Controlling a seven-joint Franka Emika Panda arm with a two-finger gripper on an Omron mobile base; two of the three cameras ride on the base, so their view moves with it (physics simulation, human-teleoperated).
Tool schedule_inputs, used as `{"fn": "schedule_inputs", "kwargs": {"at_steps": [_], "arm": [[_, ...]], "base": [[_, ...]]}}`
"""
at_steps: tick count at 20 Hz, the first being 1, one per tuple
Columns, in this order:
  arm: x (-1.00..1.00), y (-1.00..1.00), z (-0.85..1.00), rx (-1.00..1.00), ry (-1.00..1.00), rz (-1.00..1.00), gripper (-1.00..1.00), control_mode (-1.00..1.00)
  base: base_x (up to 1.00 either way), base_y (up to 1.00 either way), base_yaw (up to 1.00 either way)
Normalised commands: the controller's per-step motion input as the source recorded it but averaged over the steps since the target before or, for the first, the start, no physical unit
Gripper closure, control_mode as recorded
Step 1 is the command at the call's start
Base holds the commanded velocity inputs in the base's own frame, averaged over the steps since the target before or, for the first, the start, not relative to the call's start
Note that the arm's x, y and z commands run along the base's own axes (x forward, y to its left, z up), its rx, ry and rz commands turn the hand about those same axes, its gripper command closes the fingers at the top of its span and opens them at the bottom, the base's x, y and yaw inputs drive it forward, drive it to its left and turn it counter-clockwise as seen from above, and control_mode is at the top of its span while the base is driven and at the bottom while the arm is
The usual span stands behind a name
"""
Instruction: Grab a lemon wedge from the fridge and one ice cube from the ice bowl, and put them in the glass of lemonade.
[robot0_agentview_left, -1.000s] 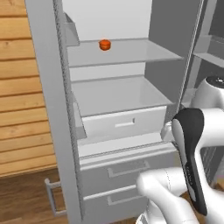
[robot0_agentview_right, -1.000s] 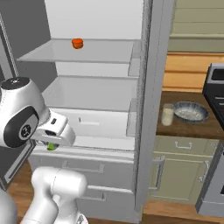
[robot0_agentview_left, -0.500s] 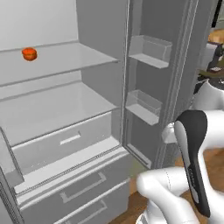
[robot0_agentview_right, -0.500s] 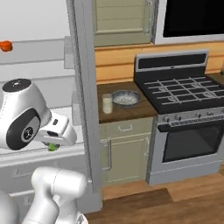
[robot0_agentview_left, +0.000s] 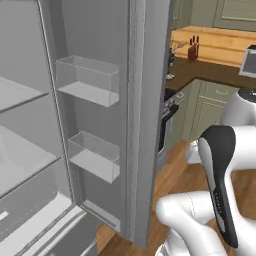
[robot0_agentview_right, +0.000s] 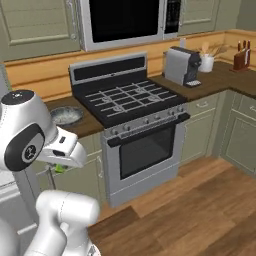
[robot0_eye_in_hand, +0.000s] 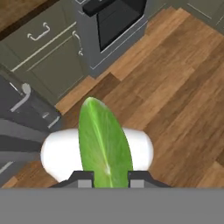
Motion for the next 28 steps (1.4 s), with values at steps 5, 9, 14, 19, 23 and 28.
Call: {"fn": "schedule_inputs", "kwargs": {"at_steps": [5, 9, 14, 19, 23, 28], "arm": [[0.0, 0.0, 0.0, 0.0, 0.0, 0.0, 1.0, 1.0], [0.0, 0.0, 0.0, 0.0, 0.0, 0.0, 1.0, 1.0], [0.0, 0.0, 0.0, 0.0, 0.0, 0.0, 1.0, 1.0], [0.0, 0.0, 0.0, 0.0, 0.0, 0.0, 1.0, 1.0], [0.0, 0.0, 0.0, 0.0, 0.0, 0.0, 1.0, 1.0], [0.0, 0.0, 0.0, 0.0, 0.0, 0.0, 1.0, 1.0]], "base": [[1.0, -0.86, 0.34], [0.97, -0.62, 0.72], [0.73, -0.49, 0.8], [0.26, -0.4, 0.78], [0.45, -0.58, 0.56], [0.75, -0.25, 0.06]]}}
